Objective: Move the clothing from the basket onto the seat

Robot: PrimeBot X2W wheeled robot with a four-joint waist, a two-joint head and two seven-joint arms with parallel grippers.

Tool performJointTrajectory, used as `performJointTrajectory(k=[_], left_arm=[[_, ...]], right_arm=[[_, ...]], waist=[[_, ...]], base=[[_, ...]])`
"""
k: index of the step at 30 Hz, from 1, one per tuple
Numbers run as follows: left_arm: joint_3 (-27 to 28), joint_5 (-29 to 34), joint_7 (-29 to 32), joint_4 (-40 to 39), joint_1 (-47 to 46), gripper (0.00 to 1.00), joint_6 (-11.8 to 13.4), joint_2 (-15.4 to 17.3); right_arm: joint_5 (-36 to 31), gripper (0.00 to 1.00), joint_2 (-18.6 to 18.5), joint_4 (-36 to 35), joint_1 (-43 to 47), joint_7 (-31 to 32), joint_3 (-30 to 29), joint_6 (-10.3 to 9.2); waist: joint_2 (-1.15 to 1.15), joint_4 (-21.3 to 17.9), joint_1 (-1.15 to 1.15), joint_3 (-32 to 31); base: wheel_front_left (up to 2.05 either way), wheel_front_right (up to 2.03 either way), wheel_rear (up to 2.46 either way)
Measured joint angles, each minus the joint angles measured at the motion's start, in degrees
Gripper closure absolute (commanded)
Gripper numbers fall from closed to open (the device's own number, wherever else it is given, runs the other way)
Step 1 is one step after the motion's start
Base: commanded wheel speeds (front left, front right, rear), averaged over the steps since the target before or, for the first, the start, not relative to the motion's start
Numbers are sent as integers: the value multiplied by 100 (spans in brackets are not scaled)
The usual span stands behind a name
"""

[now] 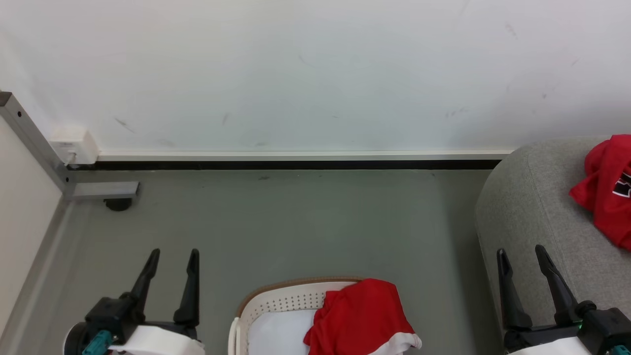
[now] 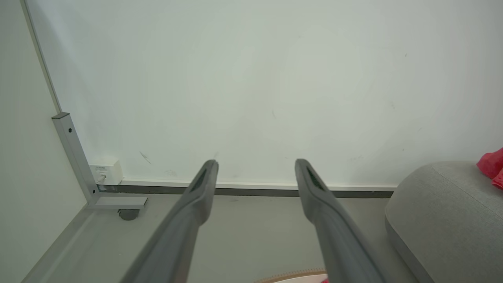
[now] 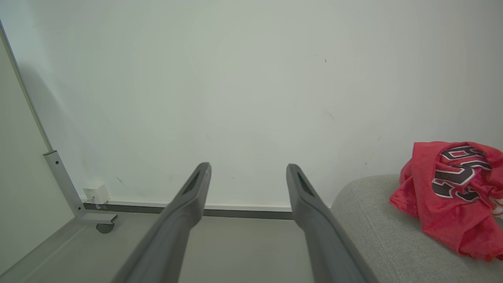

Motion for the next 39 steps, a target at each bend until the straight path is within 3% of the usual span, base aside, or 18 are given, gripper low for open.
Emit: performJointTrajectory(k=[12, 22, 39], left_arm=[[-30, 35, 0, 41, -38, 0, -26, -30], [-557, -133, -1, 292, -493, 0, -27, 214], [-2473, -1026, 376, 2689, -2312, 0, -42, 985]], right_arm=[[9, 0, 1, 12, -34, -1, -24, 0], [-30, 0, 4, 23, -414, -1, -160, 0], [443, 0, 2, -658, -1550, -1, -521, 0]], waist=[[0, -84, 0, 115], [0, -419, 0, 672], [0, -1361, 1, 2200]], base=[[0, 0, 0], [0, 0, 0], [0, 0, 0]])
